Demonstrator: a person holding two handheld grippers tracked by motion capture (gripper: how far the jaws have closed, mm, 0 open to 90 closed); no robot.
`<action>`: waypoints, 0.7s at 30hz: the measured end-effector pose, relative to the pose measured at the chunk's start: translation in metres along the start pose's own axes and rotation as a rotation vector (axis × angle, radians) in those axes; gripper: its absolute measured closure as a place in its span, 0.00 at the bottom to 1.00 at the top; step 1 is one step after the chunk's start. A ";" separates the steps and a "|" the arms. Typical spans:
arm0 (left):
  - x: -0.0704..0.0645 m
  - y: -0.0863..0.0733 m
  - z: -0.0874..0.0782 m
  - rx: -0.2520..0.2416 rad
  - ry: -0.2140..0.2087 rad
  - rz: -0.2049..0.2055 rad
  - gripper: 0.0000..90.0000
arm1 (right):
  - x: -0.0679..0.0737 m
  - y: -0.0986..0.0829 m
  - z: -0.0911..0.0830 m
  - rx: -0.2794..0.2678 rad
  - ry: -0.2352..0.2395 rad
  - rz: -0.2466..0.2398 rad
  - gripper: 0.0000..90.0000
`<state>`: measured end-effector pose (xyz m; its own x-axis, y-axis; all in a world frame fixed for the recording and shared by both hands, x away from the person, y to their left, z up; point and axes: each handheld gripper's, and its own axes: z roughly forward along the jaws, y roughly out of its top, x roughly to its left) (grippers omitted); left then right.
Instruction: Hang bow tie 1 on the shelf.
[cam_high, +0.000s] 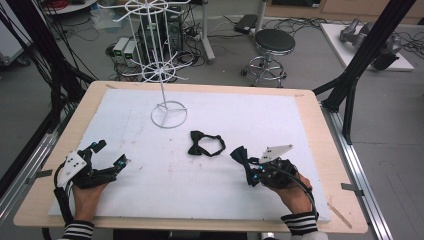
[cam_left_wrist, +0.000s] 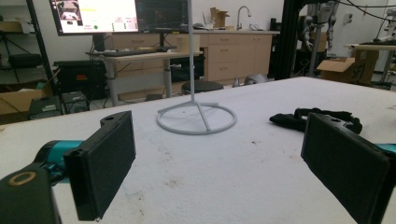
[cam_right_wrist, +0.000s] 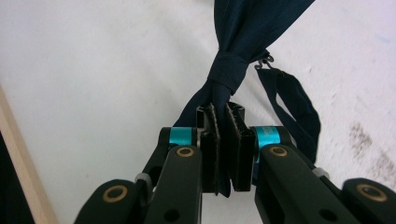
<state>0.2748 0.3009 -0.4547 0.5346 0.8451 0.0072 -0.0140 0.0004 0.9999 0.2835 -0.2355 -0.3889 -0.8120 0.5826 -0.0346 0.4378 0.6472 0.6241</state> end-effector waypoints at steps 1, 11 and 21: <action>0.000 0.000 0.000 0.003 0.000 0.003 0.12 | 0.000 0.001 0.000 -0.010 0.000 -0.004 0.95; 0.000 0.000 0.001 0.011 0.005 0.007 0.12 | -0.001 0.011 0.000 -0.166 0.002 -0.041 0.95; 0.000 0.001 0.002 0.020 0.012 0.003 0.12 | 0.001 0.021 -0.001 -0.306 -0.008 -0.071 0.95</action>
<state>0.2761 0.3001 -0.4541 0.5246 0.8513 0.0104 0.0009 -0.0128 0.9999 0.2915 -0.2219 -0.3751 -0.8329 0.5458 -0.0915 0.2428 0.5090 0.8258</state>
